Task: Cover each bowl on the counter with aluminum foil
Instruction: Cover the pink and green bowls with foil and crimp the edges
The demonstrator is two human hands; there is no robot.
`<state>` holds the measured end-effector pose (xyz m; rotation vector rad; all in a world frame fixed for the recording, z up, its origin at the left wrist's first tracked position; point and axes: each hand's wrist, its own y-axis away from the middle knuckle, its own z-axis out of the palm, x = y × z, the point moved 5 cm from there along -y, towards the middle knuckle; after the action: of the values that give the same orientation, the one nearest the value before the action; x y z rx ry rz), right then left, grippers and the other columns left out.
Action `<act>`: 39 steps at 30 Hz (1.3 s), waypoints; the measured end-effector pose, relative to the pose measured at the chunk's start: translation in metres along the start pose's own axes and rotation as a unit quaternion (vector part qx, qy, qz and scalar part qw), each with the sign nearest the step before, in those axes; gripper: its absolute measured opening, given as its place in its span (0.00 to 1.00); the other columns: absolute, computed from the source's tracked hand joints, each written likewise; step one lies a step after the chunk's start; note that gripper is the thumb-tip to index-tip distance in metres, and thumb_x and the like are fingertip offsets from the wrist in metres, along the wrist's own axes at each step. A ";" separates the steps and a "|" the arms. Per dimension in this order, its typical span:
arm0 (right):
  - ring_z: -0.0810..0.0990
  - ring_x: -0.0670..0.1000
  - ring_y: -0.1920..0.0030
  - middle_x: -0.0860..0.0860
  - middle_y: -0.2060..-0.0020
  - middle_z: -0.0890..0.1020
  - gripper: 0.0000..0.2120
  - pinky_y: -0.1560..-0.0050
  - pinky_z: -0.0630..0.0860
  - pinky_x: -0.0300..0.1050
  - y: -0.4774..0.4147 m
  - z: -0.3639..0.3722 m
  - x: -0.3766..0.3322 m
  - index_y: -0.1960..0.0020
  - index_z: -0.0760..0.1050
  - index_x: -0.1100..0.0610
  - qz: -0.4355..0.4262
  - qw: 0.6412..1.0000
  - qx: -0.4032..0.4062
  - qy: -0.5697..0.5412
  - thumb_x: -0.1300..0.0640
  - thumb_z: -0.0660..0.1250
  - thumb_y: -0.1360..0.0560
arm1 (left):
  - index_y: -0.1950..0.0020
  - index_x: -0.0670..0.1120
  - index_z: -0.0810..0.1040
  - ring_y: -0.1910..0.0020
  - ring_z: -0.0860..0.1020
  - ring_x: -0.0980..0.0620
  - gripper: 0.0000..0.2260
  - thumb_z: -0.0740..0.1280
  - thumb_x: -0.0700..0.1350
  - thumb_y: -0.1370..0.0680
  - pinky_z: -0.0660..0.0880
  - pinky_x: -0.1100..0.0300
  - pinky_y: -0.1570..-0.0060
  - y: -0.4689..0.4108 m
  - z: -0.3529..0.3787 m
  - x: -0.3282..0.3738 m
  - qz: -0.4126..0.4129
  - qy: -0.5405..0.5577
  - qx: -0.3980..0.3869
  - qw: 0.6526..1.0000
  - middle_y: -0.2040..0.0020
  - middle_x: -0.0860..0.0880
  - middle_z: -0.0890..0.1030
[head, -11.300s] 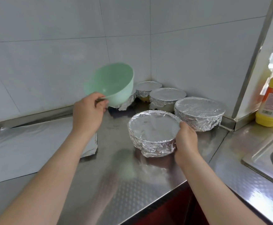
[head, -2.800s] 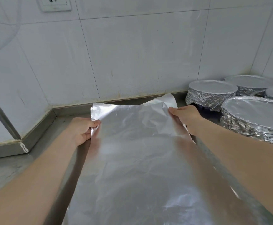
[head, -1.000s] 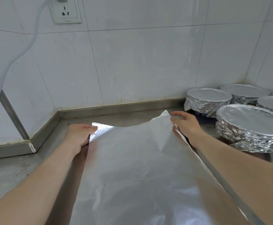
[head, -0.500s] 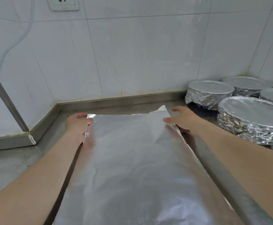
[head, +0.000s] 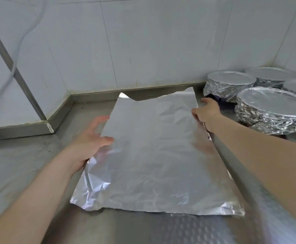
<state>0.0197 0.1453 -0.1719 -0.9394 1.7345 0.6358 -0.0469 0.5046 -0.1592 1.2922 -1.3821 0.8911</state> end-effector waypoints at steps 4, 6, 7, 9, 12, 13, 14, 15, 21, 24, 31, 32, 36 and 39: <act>0.67 0.48 0.74 0.54 0.57 0.72 0.21 0.75 0.67 0.39 0.016 -0.004 -0.009 0.31 0.65 0.55 0.022 0.998 -0.041 -0.039 0.62 0.65 0.23 | 0.41 0.55 0.77 0.69 0.71 0.48 0.20 0.68 0.33 0.25 0.67 0.63 0.73 0.012 0.004 -0.012 0.007 -0.088 0.046 0.995 0.70 0.45 0.77; 0.66 0.48 0.71 0.52 0.63 0.68 0.19 0.73 0.65 0.40 0.028 -0.008 -0.013 0.37 0.64 0.52 0.021 0.997 -0.069 -0.015 0.58 0.66 0.25 | 0.42 0.46 0.79 0.65 0.71 0.47 0.15 0.69 0.32 0.25 0.66 0.66 0.75 0.013 0.005 -0.016 0.009 -0.072 0.082 0.994 0.66 0.46 0.79; 0.67 0.49 0.69 0.51 0.64 0.67 0.19 0.72 0.63 0.41 0.038 -0.009 -0.015 0.38 0.64 0.53 0.016 0.996 -0.087 0.005 0.56 0.67 0.26 | 0.43 0.44 0.79 0.67 0.71 0.47 0.13 0.68 0.32 0.25 0.66 0.67 0.77 0.013 0.004 -0.016 0.005 -0.061 0.096 0.994 0.66 0.45 0.79; 0.68 0.48 0.65 0.51 0.63 0.69 0.15 0.71 0.65 0.39 0.065 -0.020 -0.020 0.41 0.68 0.57 -0.001 0.993 -0.115 0.025 0.58 0.66 0.25 | 0.47 0.45 0.79 0.78 0.70 0.51 0.11 0.68 0.31 0.25 0.63 0.69 0.80 0.015 0.004 -0.016 0.002 -0.048 0.122 0.991 0.70 0.47 0.78; 0.66 0.45 0.67 0.49 0.66 0.69 0.01 0.71 0.65 0.33 0.104 -0.039 -0.017 0.50 0.70 0.58 -0.031 0.988 -0.137 0.070 0.61 0.61 0.20 | 0.49 0.45 0.78 0.84 0.67 0.55 0.10 0.66 0.32 0.24 0.63 0.69 0.82 0.020 0.008 -0.016 0.001 -0.033 0.137 0.990 0.70 0.46 0.77; 0.66 0.46 0.68 0.50 0.67 0.69 0.06 0.70 0.65 0.37 0.115 -0.045 -0.012 0.55 0.70 0.58 -0.035 0.985 -0.144 0.091 0.59 0.61 0.20 | 0.48 0.45 0.77 0.84 0.65 0.54 0.10 0.65 0.32 0.24 0.61 0.69 0.82 0.024 0.013 -0.015 -0.005 -0.027 0.132 0.991 0.72 0.46 0.75; 0.67 0.47 0.68 0.50 0.67 0.69 0.10 0.69 0.63 0.40 0.121 -0.046 -0.008 0.60 0.69 0.58 -0.032 0.982 -0.152 0.107 0.57 0.61 0.20 | 0.47 0.45 0.77 0.84 0.64 0.53 0.11 0.65 0.32 0.25 0.60 0.69 0.81 0.025 0.014 -0.015 -0.010 -0.023 0.133 0.991 0.75 0.46 0.72; 0.67 0.48 0.69 0.50 0.68 0.69 0.13 0.69 0.63 0.42 0.125 -0.047 -0.005 0.63 0.68 0.57 -0.026 0.980 -0.154 0.119 0.55 0.61 0.20 | 0.47 0.45 0.77 0.83 0.64 0.52 0.11 0.65 0.33 0.25 0.60 0.68 0.80 0.025 0.015 -0.013 -0.010 -0.025 0.136 0.990 0.75 0.46 0.71; 0.76 0.53 0.57 0.55 0.57 0.76 0.09 0.58 0.70 0.43 0.152 -0.067 -0.015 0.50 0.74 0.61 -0.001 0.966 -0.181 0.185 0.54 0.61 0.20 | 0.40 0.45 0.76 0.76 0.78 0.57 0.17 0.71 0.33 0.27 0.76 0.64 0.73 0.034 0.014 -0.010 -0.023 -0.063 0.108 0.992 0.53 0.46 0.79; 0.74 0.54 0.54 0.54 0.54 0.75 0.23 0.55 0.72 0.44 0.161 -0.084 -0.005 0.29 0.65 0.61 0.037 0.977 -0.184 0.104 0.56 0.65 0.22 | 0.40 0.43 0.75 0.80 0.76 0.59 0.20 0.72 0.29 0.28 0.73 0.69 0.78 0.045 0.009 -0.011 -0.025 -0.027 0.143 0.989 0.49 0.43 0.77; 0.77 0.50 0.72 0.55 0.67 0.80 0.16 0.70 0.77 0.43 0.193 -0.117 0.026 0.37 0.70 0.57 0.065 0.966 -0.249 -0.017 0.69 0.62 0.23 | 0.36 0.40 0.73 0.79 0.77 0.60 0.21 0.72 0.32 0.27 0.74 0.69 0.76 0.055 0.013 -0.006 -0.025 -0.005 0.170 0.985 0.42 0.44 0.75; 0.77 0.50 0.72 0.56 0.66 0.80 0.17 0.69 0.78 0.42 0.199 -0.120 0.027 0.38 0.71 0.57 0.074 0.958 -0.272 -0.052 0.71 0.62 0.23 | 0.34 0.42 0.71 0.73 0.80 0.57 0.23 0.73 0.35 0.27 0.78 0.64 0.70 0.055 0.010 -0.005 -0.031 -0.011 0.164 0.986 0.40 0.44 0.76; 0.78 0.51 0.68 0.58 0.59 0.80 0.18 0.61 0.82 0.48 0.212 -0.130 0.038 0.36 0.71 0.55 0.092 0.952 -0.283 -0.075 0.67 0.67 0.24 | 0.27 0.50 0.65 0.40 0.74 0.41 0.31 0.73 0.51 0.27 0.71 0.49 0.42 0.074 0.002 0.024 0.003 -0.406 0.174 0.897 0.36 0.42 0.73; 0.82 0.55 0.65 0.58 0.63 0.81 0.19 0.61 0.83 0.47 0.218 -0.134 0.041 0.36 0.70 0.54 0.090 0.951 -0.292 -0.057 0.66 0.67 0.24 | 0.39 0.55 0.77 0.46 0.76 0.52 0.17 0.71 0.53 0.27 0.70 0.56 0.49 0.123 0.058 0.062 0.157 -0.430 0.105 0.883 0.42 0.53 0.79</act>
<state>-0.2397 0.1505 -0.1683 -1.1181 1.5618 1.3461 -0.1731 0.4531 -0.0982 1.7727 -2.2867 0.6982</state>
